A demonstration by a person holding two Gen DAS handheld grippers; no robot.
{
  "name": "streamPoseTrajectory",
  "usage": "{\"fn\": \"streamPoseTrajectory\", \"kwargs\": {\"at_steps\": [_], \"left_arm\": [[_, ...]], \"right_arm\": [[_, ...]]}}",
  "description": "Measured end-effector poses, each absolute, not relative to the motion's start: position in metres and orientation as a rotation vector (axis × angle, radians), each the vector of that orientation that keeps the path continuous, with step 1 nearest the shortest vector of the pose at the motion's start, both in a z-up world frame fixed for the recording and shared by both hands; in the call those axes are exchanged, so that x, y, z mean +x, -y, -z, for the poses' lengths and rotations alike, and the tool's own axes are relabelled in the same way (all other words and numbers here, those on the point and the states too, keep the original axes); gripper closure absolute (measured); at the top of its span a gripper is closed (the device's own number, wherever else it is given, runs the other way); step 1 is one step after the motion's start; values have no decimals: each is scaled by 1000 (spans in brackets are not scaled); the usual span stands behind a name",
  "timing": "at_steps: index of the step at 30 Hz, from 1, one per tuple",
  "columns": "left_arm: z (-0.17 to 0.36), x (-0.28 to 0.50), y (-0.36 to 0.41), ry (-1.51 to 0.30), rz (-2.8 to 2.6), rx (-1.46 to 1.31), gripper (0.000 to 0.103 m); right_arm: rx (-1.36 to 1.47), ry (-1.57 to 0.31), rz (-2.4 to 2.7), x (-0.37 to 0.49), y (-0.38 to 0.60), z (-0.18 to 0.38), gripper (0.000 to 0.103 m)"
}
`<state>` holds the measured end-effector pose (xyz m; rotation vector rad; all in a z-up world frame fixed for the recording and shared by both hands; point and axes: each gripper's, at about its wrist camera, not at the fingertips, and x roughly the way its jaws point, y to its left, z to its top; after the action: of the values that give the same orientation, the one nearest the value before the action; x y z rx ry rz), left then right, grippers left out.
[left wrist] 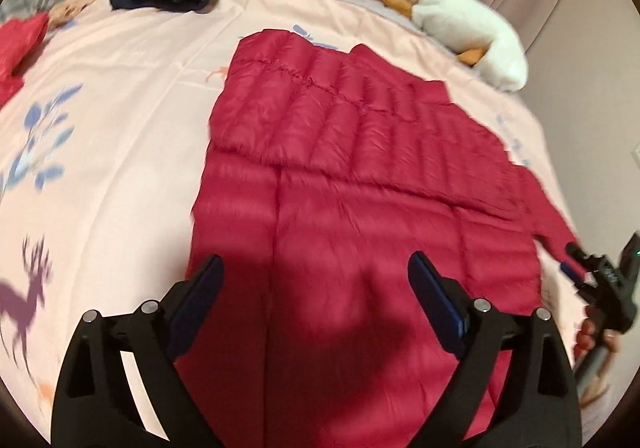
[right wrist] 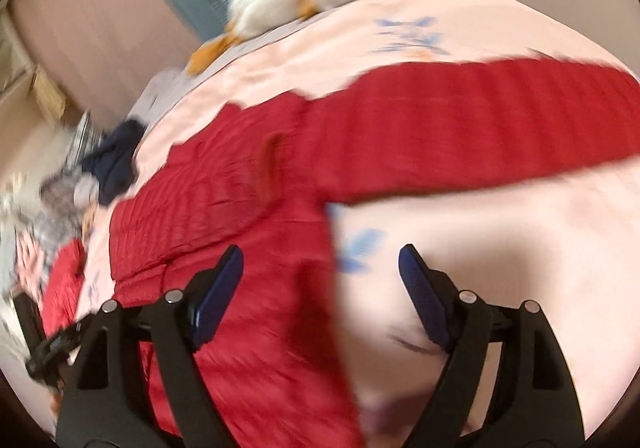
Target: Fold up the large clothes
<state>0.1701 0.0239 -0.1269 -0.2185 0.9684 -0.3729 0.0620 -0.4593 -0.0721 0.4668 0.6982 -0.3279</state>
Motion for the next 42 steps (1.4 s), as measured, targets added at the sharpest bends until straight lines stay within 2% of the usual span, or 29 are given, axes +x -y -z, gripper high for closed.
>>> {"fn": "streamPoseTrajectory", "kwargs": {"at_steps": [4,12,22,27,28,29,30,31,32,33,35,42], "left_arm": [[125,134,-42,-951,366,-266,4],[114,76,-65,-933,345,-290,4],[102,50,-65,-935,313,-351,4],[95,37,-48,-919,332,-326,4],[95,36,-45,-921,330,-316,4],[96,36,-42,-926,330,-310,4],[96,36,-40,-929,333,-309,4],[97,38,-38,-934,333,-308,4],[97,39,-37,-937,333,-306,4],[98,40,-35,-937,334,-305,4],[97,42,-33,-935,340,-304,4],[105,46,-29,-959,353,-312,4]], "right_arm": [[597,-656,434,17,513,74,19],[868,-522,560,-32,604,82,20],[1114,-359,526,-18,655,86,24],[1193,-310,538,-4,670,90,30],[1209,-300,542,-2,673,91,32],[1223,-291,555,-1,676,91,39],[1237,-285,574,-1,678,93,51],[1246,-285,584,-2,682,94,59],[1251,-291,598,-3,684,97,75],[1252,-299,613,-4,687,100,86],[1236,-283,613,-8,687,102,94],[1014,-310,681,1,671,72,99]]}}
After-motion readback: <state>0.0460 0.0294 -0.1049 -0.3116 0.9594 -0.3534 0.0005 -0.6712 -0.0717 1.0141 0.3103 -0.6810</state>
